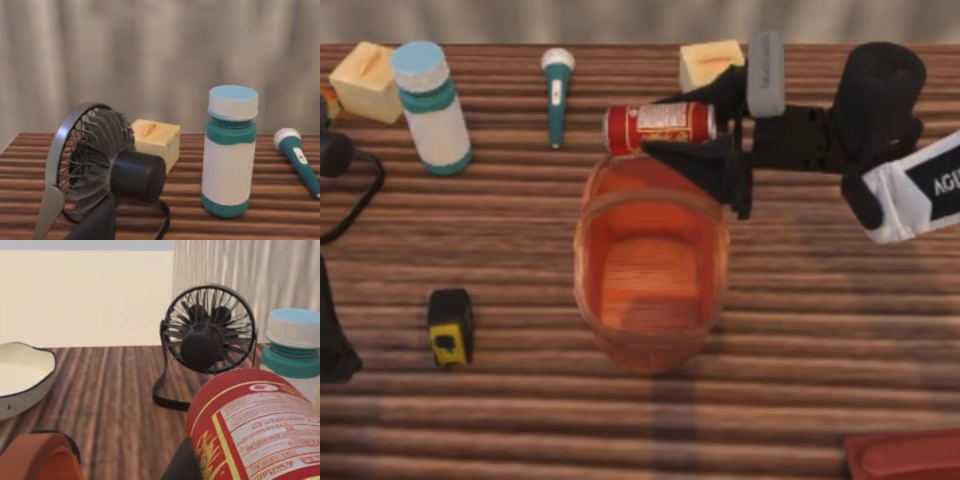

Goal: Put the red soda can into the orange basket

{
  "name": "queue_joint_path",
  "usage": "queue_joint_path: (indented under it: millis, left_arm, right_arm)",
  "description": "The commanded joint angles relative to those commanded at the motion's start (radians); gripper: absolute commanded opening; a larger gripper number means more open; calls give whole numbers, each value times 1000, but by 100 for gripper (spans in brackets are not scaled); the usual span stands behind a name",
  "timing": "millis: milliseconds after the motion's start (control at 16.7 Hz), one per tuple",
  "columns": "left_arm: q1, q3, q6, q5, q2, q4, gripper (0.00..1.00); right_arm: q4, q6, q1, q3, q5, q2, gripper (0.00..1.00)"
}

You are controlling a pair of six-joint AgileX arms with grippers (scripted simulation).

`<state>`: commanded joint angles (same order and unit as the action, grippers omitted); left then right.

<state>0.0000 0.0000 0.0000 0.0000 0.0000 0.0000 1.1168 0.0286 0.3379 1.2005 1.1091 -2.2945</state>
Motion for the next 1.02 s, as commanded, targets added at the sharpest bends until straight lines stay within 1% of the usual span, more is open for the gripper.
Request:
queue_joint_path:
  millis: [660,720,1020]
  left_arm:
    - [0,0,0,0,0,0,100]
    - [0,0,0,0,0,0,100]
    - [0,0,0,0,0,0,100]
  right_arm:
    - [0,0,0,0,0,0,98]
    - [0,0,0,0,0,0,100]
    - [0,0,0,0,0,0,100]
